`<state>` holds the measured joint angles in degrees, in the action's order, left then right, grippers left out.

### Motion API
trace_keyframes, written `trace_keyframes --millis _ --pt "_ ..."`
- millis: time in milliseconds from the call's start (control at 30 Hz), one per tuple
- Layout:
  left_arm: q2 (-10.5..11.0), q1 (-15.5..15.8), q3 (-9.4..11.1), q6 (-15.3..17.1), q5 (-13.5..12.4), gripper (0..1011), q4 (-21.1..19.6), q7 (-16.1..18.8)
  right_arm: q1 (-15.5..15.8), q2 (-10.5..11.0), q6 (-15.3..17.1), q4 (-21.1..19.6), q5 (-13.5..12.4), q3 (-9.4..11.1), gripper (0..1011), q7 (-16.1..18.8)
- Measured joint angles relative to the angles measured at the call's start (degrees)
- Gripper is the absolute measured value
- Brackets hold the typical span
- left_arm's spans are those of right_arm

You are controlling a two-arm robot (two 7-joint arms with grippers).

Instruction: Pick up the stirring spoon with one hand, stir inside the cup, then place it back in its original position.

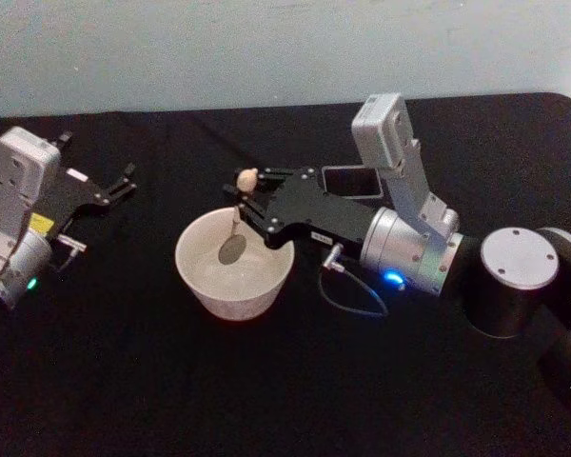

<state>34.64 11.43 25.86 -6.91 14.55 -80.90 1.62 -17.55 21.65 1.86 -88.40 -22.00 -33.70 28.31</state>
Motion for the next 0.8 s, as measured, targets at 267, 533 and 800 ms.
trace_keyframes --millis 267,533,800 --pt "0.00 0.00 0.00 0.00 0.00 1001 0.00 0.00 0.11 -1.14 -1.19 2.05 1.34 -0.02 198 0.15" --pt "0.00 0.00 0.00 0.00 0.00 1001 0.00 0.00 0.12 -1.97 -1.43 3.53 2.30 0.33 199 0.18" --pt "0.00 0.00 0.00 0.00 0.00 1001 0.00 0.00 0.14 -2.21 -1.41 3.94 3.15 0.66 199 0.21"
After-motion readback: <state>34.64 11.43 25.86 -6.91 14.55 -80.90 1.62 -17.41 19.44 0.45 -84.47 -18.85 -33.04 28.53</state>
